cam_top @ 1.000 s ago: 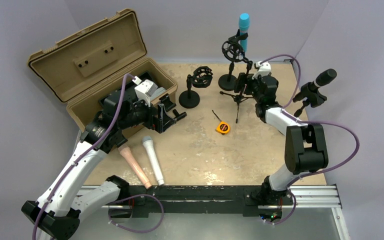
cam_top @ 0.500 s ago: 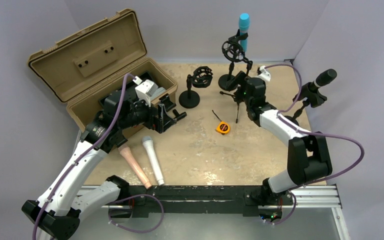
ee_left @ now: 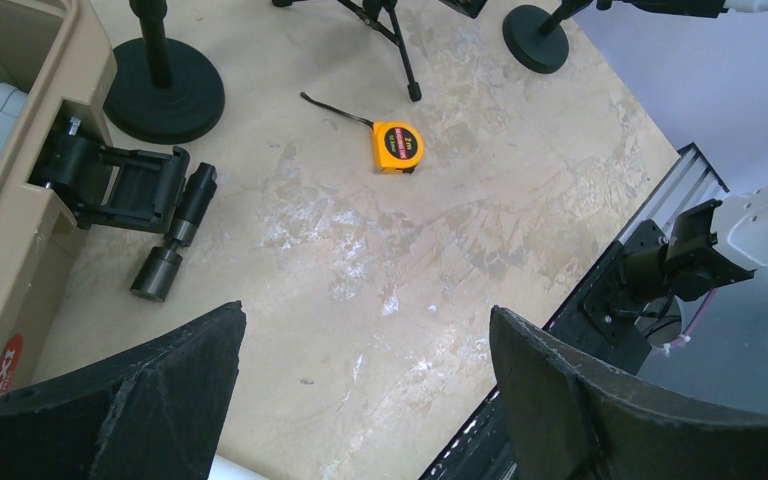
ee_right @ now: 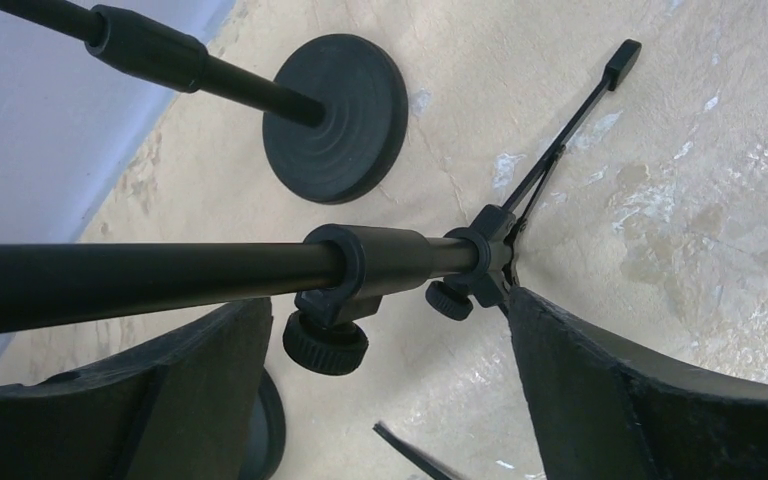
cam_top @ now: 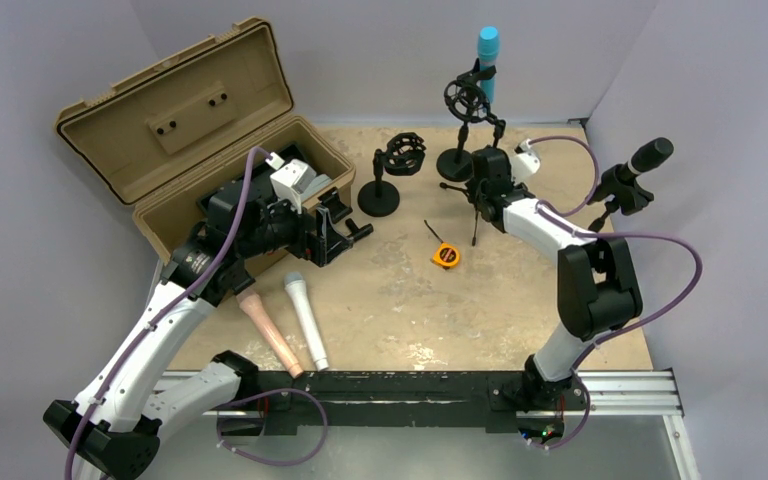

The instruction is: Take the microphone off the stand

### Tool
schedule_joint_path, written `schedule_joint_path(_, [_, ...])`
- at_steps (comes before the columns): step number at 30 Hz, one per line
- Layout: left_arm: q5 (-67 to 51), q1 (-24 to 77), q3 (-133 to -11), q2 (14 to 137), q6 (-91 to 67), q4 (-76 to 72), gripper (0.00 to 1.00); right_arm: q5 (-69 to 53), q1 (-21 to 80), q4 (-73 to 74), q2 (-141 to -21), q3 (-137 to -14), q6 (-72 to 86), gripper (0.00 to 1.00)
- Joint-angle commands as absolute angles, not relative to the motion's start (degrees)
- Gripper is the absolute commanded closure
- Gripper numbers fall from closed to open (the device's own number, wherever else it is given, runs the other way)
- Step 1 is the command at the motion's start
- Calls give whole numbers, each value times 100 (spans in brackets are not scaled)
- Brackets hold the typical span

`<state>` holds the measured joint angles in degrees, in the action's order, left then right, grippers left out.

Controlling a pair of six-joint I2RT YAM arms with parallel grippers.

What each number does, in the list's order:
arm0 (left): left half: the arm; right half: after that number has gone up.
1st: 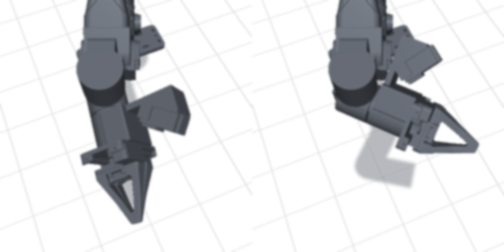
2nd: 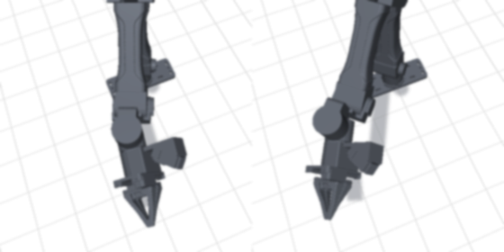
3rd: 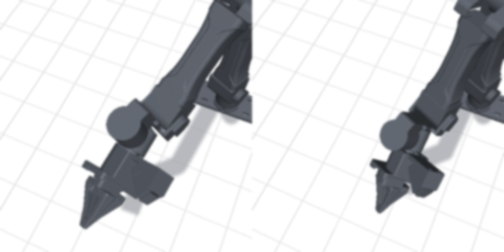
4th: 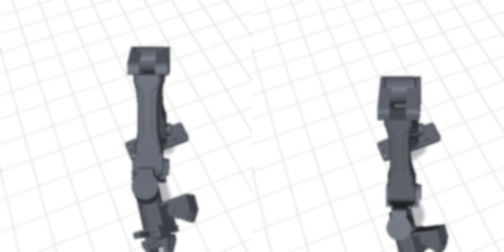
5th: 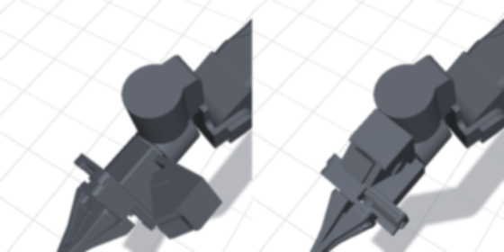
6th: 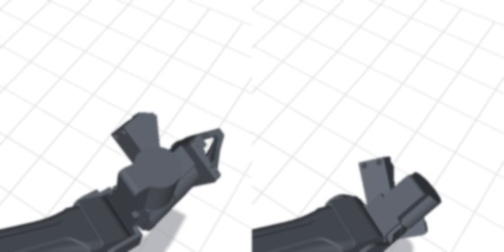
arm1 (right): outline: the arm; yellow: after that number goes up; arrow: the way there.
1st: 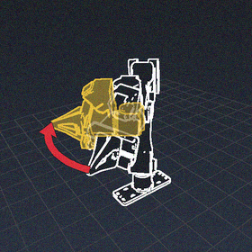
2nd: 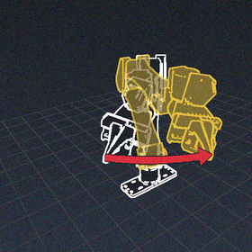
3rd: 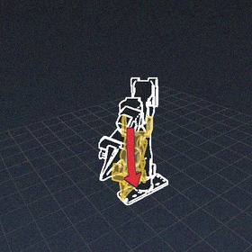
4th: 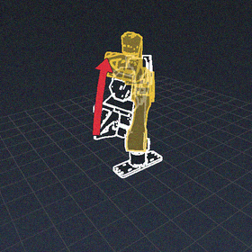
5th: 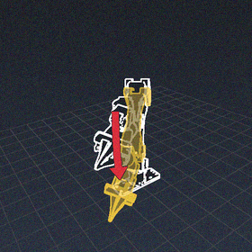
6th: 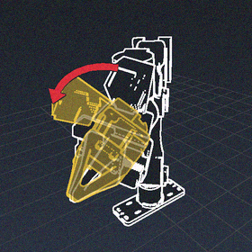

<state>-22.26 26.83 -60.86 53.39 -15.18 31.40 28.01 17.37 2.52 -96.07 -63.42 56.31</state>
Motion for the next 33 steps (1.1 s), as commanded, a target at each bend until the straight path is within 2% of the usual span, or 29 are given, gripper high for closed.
schedule_joint_path(1, [-2204, 2733, -6269, 5309, -1371, 3041, 11, 3313, 1739, 363, -9653, -6728, 5820, 21])
schedule_joint_path(9, [-2205, 2734, -6268, 5327, -1371, 3036, 11, 3568, 1758, -130, -9681, -6602, 4839, 40])
schedule_joint_path(12, [-2214, 2742, -6268, 5343, -1380, 3037, 11, 3568, 1758, -652, -9580, -6361, 4148, 57])
schedule_joint_path(15, [-2210, 2746, -6261, 5354, -1380, 3038, 11, 3363, 1761, -1160, -9464, -6103, 3529, 78])
schedule_joint_path(17, [-2197, 2750, -6258, 5373, -1380, 3041, 11, 3092, 1764, -1444, -9403, -5986, 3162, 88])
schedule_joint_path(20, [-2191, 2766, -6258, 5394, -1372, 3042, 11, 2631, 1761, -1850, -9384, -5855, 2496, 96])
schedule_joint_path(24, [-2143, 2793, -6258, 5417, -1362, 3061, 11, 2393, 1758, -1994, -9646, -6013, 1949, 100])
schedule_joint_path(26, [-2138, 2809, -6263, 5414, -1354, 3062, 11, 2271, 1758, -2102, -9747, -6061, 1679, 99])
schedule_joint_path(28, [-2127, 2825, -6259, 5432, -1347, 3070, 11, 2217, 1758, -2199, -9737, -6048, 1554, 87])
schedule_joint_path(31, [-2100, 2839, -6268, 5451, -1337, 3087, 11, 2032, 1757, -2228, -9547, -5964, 1524, 45])
schedule_joint_path(33, [-2096, 2839, -6271, 5451, -1336, 3085, 11, 1781, 1758, -2243, -9380, -5847, 1585, 30])
